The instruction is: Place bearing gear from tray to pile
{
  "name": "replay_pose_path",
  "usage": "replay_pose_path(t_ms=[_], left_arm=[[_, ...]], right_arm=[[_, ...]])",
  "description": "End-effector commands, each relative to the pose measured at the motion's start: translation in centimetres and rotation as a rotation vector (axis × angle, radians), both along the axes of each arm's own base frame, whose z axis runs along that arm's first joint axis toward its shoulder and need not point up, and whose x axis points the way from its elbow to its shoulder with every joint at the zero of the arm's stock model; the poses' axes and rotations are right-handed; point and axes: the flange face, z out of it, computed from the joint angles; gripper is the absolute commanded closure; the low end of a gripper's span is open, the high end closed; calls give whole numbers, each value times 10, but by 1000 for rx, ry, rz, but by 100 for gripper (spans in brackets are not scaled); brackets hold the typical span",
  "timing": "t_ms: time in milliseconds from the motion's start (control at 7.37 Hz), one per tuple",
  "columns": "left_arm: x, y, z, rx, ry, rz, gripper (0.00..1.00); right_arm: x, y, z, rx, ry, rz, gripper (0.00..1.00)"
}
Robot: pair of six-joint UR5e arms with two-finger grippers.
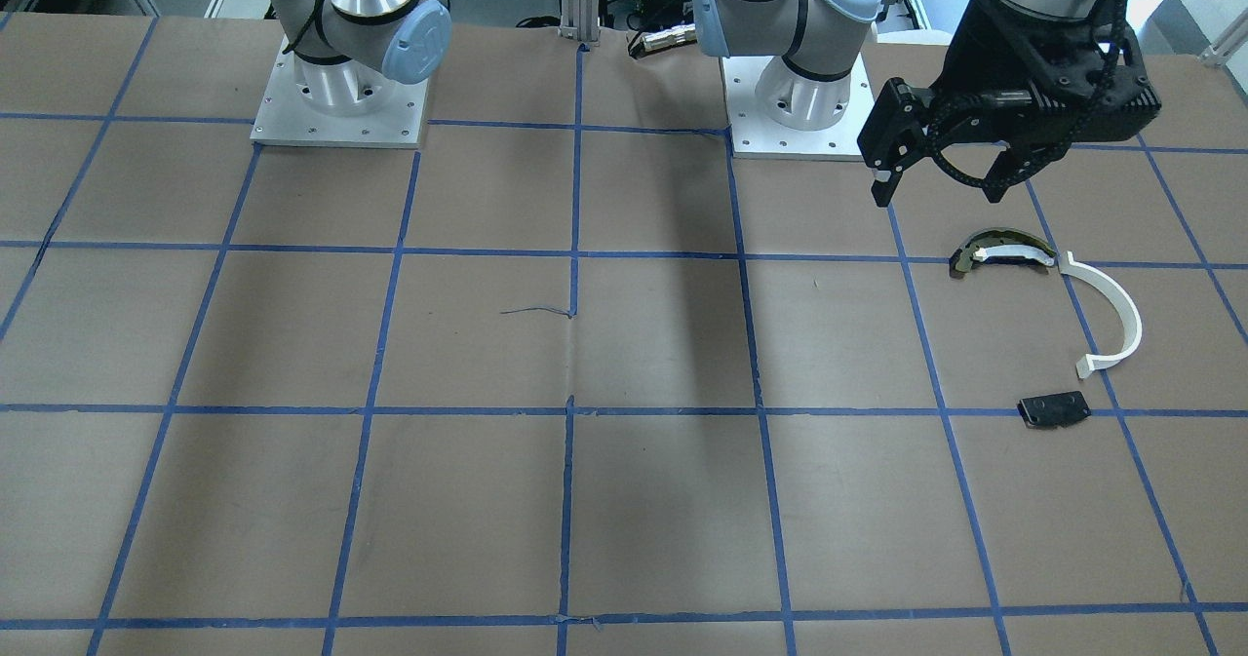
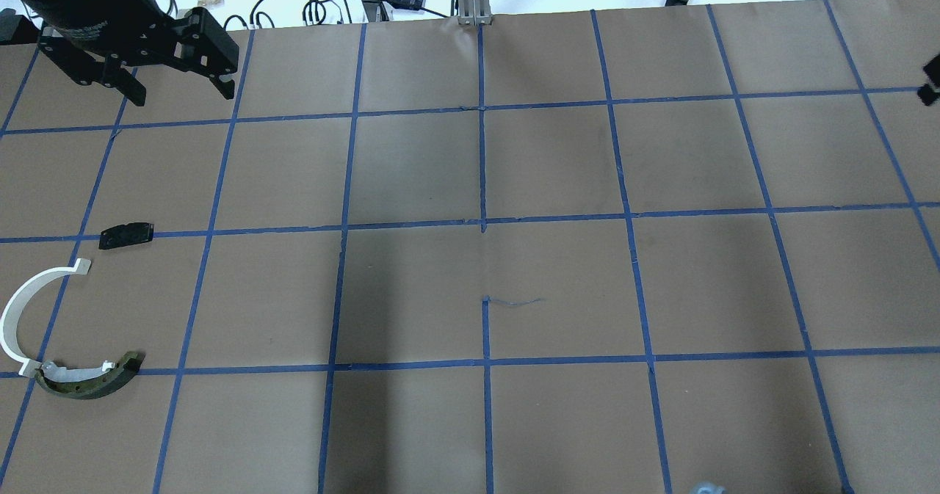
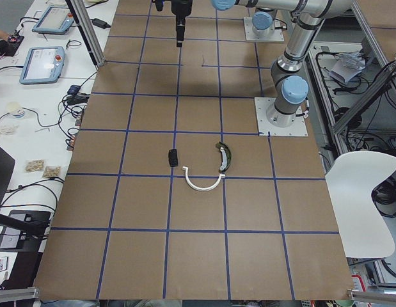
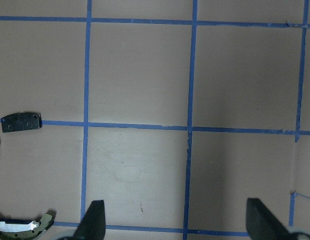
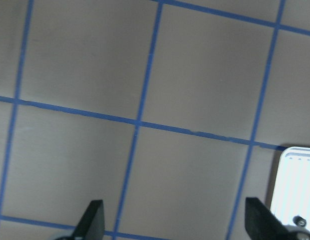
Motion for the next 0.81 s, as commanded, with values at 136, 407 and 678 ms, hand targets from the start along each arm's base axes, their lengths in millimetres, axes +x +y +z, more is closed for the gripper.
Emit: replay_pose_path(t_ms=[136, 407, 678], left_arm=[[0, 0, -1, 1, 0, 0, 0], [0, 0, -1, 1, 0, 0, 0], [0, 0, -1, 1, 1, 0, 0]], right_arm=[[-185, 42, -75, 11, 45, 100, 0], [-270, 78, -147, 25, 5, 24, 2], [-316, 90, -216, 15, -5, 69, 3]])
